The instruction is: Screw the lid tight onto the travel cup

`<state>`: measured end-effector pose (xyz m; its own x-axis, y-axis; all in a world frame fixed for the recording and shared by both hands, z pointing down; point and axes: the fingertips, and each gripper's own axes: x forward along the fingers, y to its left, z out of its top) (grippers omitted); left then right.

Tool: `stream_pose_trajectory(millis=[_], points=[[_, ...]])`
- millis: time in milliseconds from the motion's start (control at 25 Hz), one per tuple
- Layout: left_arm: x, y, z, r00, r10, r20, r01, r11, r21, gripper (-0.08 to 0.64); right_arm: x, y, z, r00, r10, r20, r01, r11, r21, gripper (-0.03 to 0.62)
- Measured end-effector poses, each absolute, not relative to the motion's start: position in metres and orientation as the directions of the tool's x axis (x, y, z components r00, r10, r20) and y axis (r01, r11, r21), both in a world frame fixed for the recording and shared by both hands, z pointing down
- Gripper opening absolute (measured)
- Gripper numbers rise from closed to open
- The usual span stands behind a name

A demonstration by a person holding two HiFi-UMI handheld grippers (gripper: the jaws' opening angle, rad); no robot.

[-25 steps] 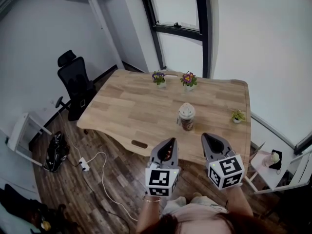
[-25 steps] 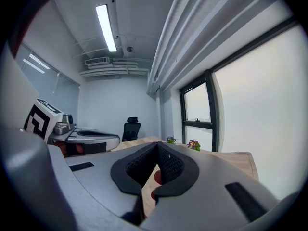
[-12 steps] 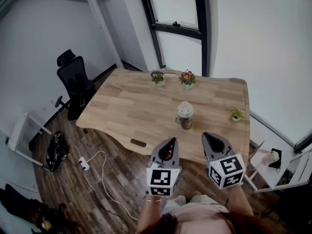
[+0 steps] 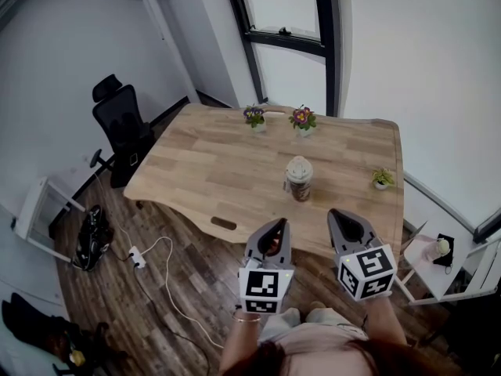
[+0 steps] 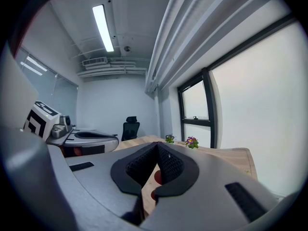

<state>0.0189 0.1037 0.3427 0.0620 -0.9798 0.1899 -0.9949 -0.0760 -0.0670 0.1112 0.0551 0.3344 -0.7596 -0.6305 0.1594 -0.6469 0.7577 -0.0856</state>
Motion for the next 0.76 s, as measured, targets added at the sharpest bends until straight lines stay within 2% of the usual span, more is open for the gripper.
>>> stream_pose_trajectory(millis=[760], points=[[0.019, 0.117, 0.337, 0.049, -0.982, 0.180, -0.995, -0.063, -0.072, 0.003, 0.123, 0.059, 0.328, -0.741, -0.659, 0.131, -0.671, 0.735, -0.098, 0.000]])
